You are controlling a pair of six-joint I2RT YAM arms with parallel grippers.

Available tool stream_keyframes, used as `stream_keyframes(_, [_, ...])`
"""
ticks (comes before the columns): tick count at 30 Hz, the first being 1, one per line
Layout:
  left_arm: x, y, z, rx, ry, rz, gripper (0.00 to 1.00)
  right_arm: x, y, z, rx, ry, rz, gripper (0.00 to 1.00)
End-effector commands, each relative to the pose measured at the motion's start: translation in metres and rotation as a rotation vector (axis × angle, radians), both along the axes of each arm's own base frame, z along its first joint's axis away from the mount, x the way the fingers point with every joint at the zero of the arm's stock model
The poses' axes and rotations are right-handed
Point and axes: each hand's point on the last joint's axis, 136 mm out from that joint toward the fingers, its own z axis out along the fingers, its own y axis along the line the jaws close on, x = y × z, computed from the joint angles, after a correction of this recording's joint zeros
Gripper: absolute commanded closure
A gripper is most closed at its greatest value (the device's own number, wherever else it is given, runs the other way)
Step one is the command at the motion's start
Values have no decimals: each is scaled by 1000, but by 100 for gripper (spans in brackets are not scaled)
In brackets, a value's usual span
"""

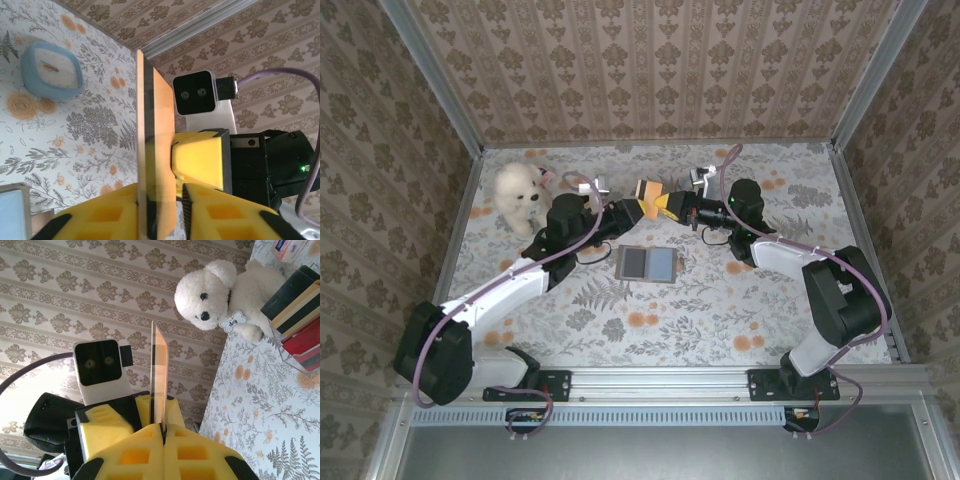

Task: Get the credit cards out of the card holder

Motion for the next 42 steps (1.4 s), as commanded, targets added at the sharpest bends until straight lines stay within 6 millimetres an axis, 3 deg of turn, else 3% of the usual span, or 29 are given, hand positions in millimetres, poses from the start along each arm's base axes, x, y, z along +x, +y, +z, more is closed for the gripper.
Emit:
stream_keyframes(1, [-1,-1,20,-61,-76,-21,79,-2,0,-3,5,-11,21,96])
stream_keyframes(7, [0,3,13,-41,-76,-8,100,-3,0,-7,-13,-11,27,89])
stream_keyframes(11, [3,11,0,15,-53,20,100,-4,-6,-17,-65,-35,5,68])
stream_keyframes(17, [0,32,-25,242,-32,51,100,-8,-30,-57,-354,-25,-94,32])
stream_keyframes(23, [-2,65,-37,574,-102,48,100,-8,-54,-71,-529,-58,-164,16])
stream_keyframes(32, [17,108,-38,962,-311,-21,100,0,-81,-98,-618,-22,-231,2])
stream_keyframes(42, [62,141,-49,1066,-376,-126,100,1,-88,-114,-633,-15,-236,0])
